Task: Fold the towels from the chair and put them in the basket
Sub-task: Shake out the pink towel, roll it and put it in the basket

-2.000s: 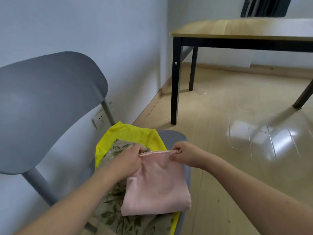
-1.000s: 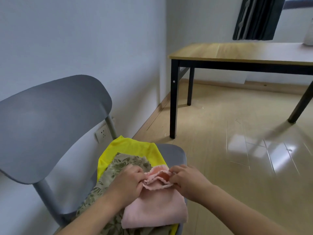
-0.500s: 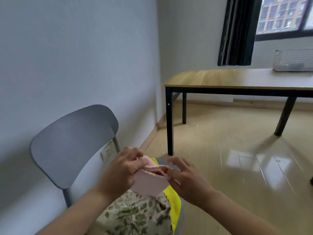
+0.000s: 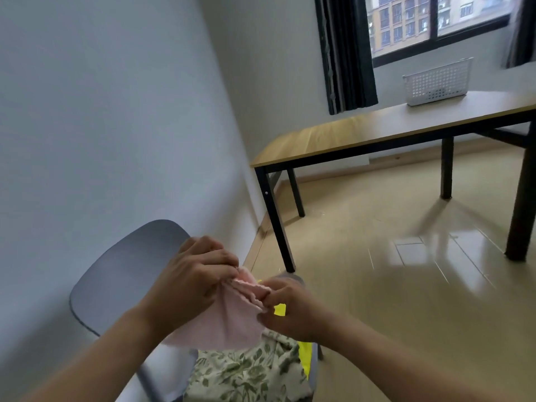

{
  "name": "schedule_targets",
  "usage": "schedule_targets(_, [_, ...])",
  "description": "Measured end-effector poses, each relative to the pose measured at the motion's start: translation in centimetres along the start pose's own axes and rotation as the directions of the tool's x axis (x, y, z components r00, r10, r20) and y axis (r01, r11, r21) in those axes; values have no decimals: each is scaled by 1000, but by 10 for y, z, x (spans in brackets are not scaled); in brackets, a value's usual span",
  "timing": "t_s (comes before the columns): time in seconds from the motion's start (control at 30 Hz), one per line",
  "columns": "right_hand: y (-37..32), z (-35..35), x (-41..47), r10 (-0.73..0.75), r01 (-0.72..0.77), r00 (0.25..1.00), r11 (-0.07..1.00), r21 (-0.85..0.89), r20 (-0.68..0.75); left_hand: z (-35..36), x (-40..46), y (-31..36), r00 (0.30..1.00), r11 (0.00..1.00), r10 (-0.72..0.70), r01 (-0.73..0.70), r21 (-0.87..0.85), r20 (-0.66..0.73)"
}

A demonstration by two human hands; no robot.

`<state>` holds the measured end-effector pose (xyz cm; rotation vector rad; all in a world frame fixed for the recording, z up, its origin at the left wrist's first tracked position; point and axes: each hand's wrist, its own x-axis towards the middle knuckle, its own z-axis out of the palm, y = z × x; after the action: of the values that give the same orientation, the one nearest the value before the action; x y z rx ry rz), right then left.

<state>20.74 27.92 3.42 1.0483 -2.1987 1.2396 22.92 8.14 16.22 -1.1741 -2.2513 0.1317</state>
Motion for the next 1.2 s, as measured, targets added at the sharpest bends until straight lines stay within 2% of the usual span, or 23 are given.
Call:
schedule_targets(0.13, [-2,-9,6,56,-57,987,998,0,148,-6,-4,1,999,999,-48,48,-18,7])
schedule_targets(0.2, [-6,-9,13,29,-23,978,999,-30,207,-7,-5,2,998,998,-57,58,-23,7])
schedule_targets(0.27, [-12,-10,18,-11,19,984,999,-47,179,-7,-6,4,998,998,-60,60,-17,9])
schedule_targets(0.4, [-16,-14,20,32,-26,989,999,-42,147,-8,-10,5,996,996,-93,92,7,17])
schedule_targets(0.57, [-16,-24,21,47,-38,986,998,-56,158,2,-21,-1,969,971,-237,237,-4,72])
schedule_targets(0.67, [-14,-35,20,38,-21,983,995,-94,182,13,-28,-6,928,924,-366,371,-98,62])
schedule_targets(0.77, [-17,-45,19,2,10,988,997,-81,155,22,-32,-9,858,838,-508,513,-185,78])
schedule_targets(0.83, [-20,-49,17,-32,42,991,996,-74,133,27,-31,-7,827,796,-554,561,-227,100])
schedule_targets(1.03, [-25,-54,16,-120,123,992,988,-92,43,38,-23,3,790,758,-606,609,-233,96])
schedule_targets(1.2, [-24,-59,16,-23,27,999,991,-128,35,40,-22,6,797,769,-602,596,-232,50])
